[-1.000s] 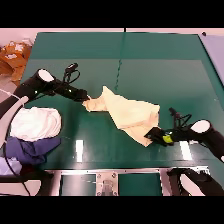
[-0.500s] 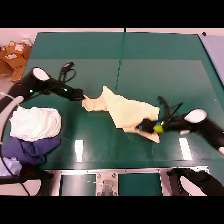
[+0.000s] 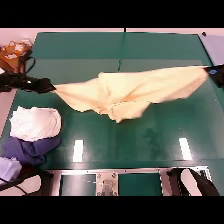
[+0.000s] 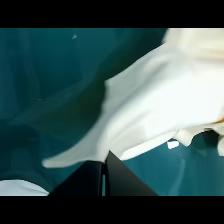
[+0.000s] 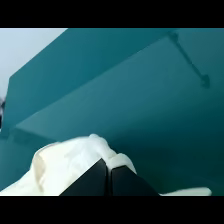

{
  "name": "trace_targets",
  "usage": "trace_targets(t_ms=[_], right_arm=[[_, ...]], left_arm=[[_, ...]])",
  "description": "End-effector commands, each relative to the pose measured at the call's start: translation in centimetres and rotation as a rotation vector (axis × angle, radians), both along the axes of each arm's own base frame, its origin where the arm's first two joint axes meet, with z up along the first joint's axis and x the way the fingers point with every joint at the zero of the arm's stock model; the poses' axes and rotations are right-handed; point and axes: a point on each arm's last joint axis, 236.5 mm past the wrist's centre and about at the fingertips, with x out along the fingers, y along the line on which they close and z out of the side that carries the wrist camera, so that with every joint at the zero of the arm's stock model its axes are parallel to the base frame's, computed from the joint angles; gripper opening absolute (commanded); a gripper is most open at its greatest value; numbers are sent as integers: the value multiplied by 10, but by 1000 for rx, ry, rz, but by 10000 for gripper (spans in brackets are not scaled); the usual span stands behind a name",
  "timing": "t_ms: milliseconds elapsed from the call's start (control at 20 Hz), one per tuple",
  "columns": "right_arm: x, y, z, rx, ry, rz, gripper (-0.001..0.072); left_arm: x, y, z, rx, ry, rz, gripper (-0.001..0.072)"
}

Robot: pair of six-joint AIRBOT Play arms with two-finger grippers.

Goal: Fold the shirts.

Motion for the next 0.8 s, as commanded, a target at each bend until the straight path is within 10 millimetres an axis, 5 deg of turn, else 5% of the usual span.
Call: trace_targets(t_ms=[0, 100, 450, 750], right_arm=[[-4, -62, -12, -39, 6, -196, 12], [-5, -80, -42, -64, 55, -253, 11], [-18, -80, -151, 14, 266, -256, 12], [-10, -71, -195, 63, 370, -199, 12]], left_arm=[[7, 15, 22, 16, -60, 14, 18], [14, 18, 35, 30, -99, 20, 18], [22, 11, 36, -25, -126, 35, 18], [27, -57, -7, -92, -59, -89, 18]])
